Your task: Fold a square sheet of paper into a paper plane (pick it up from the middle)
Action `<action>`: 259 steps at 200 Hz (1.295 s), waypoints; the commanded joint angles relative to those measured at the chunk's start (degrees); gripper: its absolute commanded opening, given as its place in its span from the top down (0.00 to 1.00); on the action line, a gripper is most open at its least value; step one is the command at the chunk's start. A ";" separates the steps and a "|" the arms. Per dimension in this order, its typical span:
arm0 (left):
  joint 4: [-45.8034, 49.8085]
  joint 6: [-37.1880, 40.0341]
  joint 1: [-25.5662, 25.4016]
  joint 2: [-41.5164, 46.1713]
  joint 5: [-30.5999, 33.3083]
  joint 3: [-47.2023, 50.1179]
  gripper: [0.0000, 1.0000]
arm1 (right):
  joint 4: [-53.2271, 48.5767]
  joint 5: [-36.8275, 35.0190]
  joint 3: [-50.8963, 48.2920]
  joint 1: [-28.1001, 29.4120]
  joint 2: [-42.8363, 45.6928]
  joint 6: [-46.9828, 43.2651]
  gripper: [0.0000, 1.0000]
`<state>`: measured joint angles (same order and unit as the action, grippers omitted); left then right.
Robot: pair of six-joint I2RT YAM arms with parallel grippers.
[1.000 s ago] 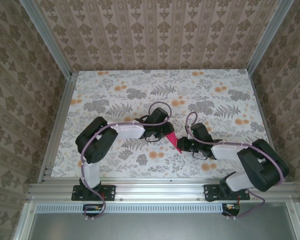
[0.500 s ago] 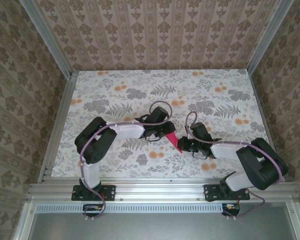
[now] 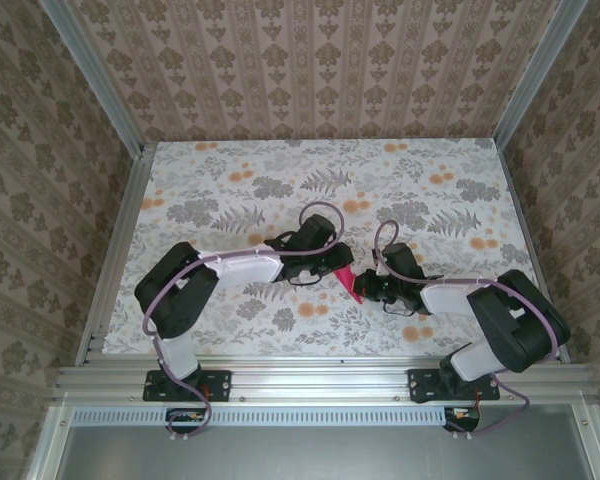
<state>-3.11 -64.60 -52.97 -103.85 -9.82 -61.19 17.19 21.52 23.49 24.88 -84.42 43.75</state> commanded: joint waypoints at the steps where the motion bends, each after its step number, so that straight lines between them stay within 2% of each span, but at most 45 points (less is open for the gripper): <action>1: -0.66 1.42 -0.41 -3.24 -0.78 -1.53 0.64 | 0.95 0.78 -0.53 -0.48 -1.00 1.85 1.00; 67: -1.86 2.05 -0.38 -6.42 -1.25 -2.70 0.64 | 1.79 1.55 -1.07 -0.89 -1.05 2.27 1.00; 112: -1.99 2.46 0.09 -8.25 -2.08 -3.85 0.65 | -0.58 1.44 -0.52 -0.85 1.07 0.10 0.85; 199: -1.10 2.46 0.40 -9.51 -2.47 -4.38 0.66 | -10.02 0.38 2.01 -0.85 2.53 -5.38 0.72; 223: -0.72 2.47 0.41 -9.81 -2.72 -4.66 0.66 | -11.72 0.32 2.57 -0.89 2.77 -6.03 0.76; 259: 0.13 2.35 0.54 -10.56 -2.92 -5.15 0.67 | -12.60 -0.27 2.46 -0.89 2.33 -5.78 0.88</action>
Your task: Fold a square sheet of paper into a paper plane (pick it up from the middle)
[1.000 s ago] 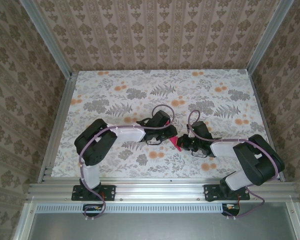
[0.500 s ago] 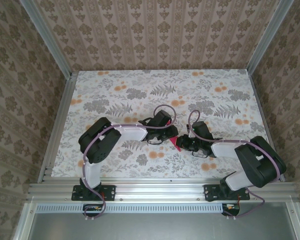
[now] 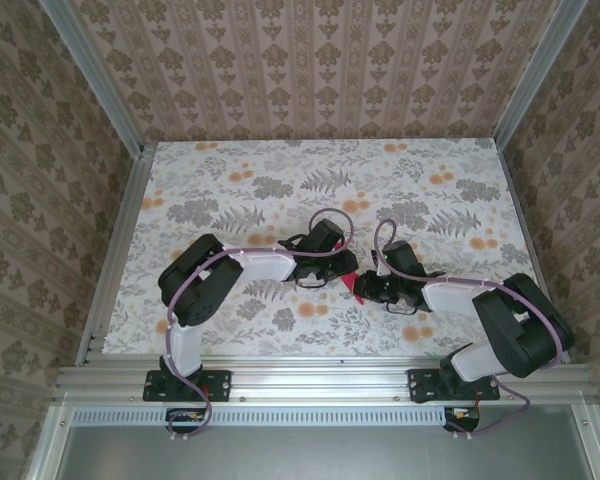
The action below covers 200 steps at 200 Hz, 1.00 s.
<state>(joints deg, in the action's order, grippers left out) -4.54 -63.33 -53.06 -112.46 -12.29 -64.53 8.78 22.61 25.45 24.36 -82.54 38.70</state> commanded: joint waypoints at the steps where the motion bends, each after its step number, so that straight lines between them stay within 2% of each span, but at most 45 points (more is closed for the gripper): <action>1: 1.55 1.01 0.61 -2.00 -0.49 -1.82 0.67 | -4.20 -1.35 0.53 -0.32 0.41 -0.73 0.88; 82: 1.40 0.93 0.60 -2.65 -1.33 -2.22 0.67 | -4.58 -0.68 0.96 -0.37 -0.78 -0.28 0.91; 152: 0.78 0.89 0.50 -3.47 -1.77 -1.99 0.68 | -5.00 -3.61 -1.84 -0.36 2.50 -0.28 0.91; 200: -0.38 0.37 0.51 -4.63 -2.61 -2.00 0.68 | -5.04 -2.18 -2.06 -0.40 4.93 0.26 0.93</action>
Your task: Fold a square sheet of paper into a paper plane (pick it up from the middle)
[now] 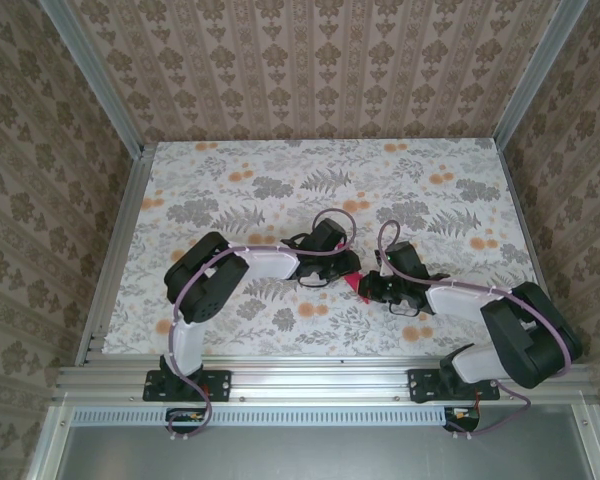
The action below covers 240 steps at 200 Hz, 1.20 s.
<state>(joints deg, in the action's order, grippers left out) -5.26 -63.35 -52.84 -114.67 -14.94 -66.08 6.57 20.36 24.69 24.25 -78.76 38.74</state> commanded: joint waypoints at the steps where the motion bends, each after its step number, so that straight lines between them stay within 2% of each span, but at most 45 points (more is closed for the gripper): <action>1: 0.30 0.41 0.29 -2.46 0.02 -0.49 0.68 | -2.77 0.05 -1.35 -0.32 1.15 0.29 0.93; 40: 1.91 0.34 0.24 -2.49 0.43 -0.98 0.68 | -3.49 0.38 -1.23 -0.70 2.90 0.72 0.89; 85: 1.64 -0.01 0.30 -3.47 0.28 -1.02 0.69 | -7.39 1.89 -0.49 -3.66 8.54 -0.31 0.67; 124: 1.85 0.14 0.28 -3.74 0.17 -1.49 0.69 | -11.55 4.16 0.68 -4.60 10.56 -4.54 0.58; 146: 2.09 0.29 0.32 -3.80 0.17 -1.65 0.69 | -15.20 4.77 2.53 -4.71 7.89 -6.68 0.59; 195: 2.57 0.55 0.28 -3.71 -0.01 -1.74 0.70 | -14.61 6.71 4.13 -4.91 3.39 -7.47 0.60; 240: 3.00 0.86 0.33 -3.68 -0.22 -2.00 0.70 | -16.41 5.91 5.29 -5.66 0.57 -8.16 0.69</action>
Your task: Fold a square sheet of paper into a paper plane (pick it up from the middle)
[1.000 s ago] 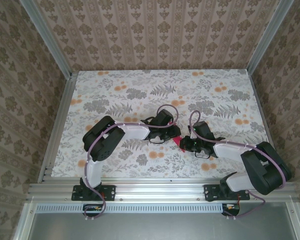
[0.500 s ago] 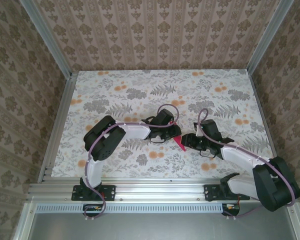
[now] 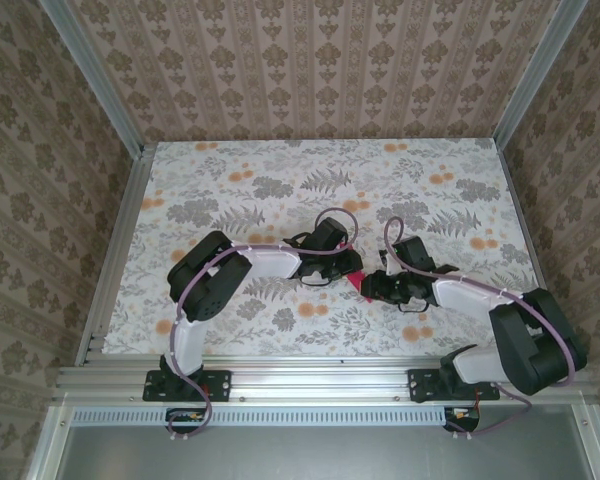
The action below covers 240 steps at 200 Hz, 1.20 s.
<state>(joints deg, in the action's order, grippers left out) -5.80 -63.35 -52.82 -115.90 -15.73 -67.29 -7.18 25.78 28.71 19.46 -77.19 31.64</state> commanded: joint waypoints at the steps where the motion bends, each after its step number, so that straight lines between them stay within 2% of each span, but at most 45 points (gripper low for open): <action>1: 3.58 0.86 0.28 -2.39 0.59 -0.81 0.70 | -2.62 0.54 1.27 -0.89 -1.06 -1.01 0.69; 57: 3.83 1.12 0.33 -2.49 0.37 -0.83 0.70 | -2.49 3.29 -0.04 -3.40 -4.11 -0.17 0.86; 93: 4.14 1.21 0.35 -2.40 0.51 -0.66 0.70 | -3.63 3.40 -0.20 -3.71 -6.79 -0.58 0.91; 134: 4.30 1.19 0.35 -2.40 0.51 -0.43 0.70 | -7.38 0.35 1.06 -3.65 -5.60 -0.90 0.90; 148: 4.39 1.30 0.37 -2.44 0.43 -0.51 0.70 | -8.10 0.59 1.51 -3.66 -3.51 -0.70 0.82; 180: 4.69 1.42 0.35 -2.37 0.43 -0.48 0.70 | -7.33 0.64 2.00 -3.73 4.94 -0.57 0.78; 196: 4.66 1.39 0.38 -2.34 0.43 -0.55 0.70 | -4.33 3.45 2.14 -3.67 6.58 0.30 0.80; 205: 4.69 1.28 0.35 -2.54 0.43 -0.69 0.70 | -1.56 6.14 2.04 -3.68 6.43 1.62 0.85; 240: 4.86 1.26 0.36 -2.47 0.40 -0.83 0.70 | 6.18 13.33 2.54 -3.56 2.31 5.63 0.95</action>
<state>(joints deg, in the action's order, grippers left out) -5.39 -63.33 -52.80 -116.16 -15.90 -67.70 -7.18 32.73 30.09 15.84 -72.23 33.65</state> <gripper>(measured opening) 0.298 0.077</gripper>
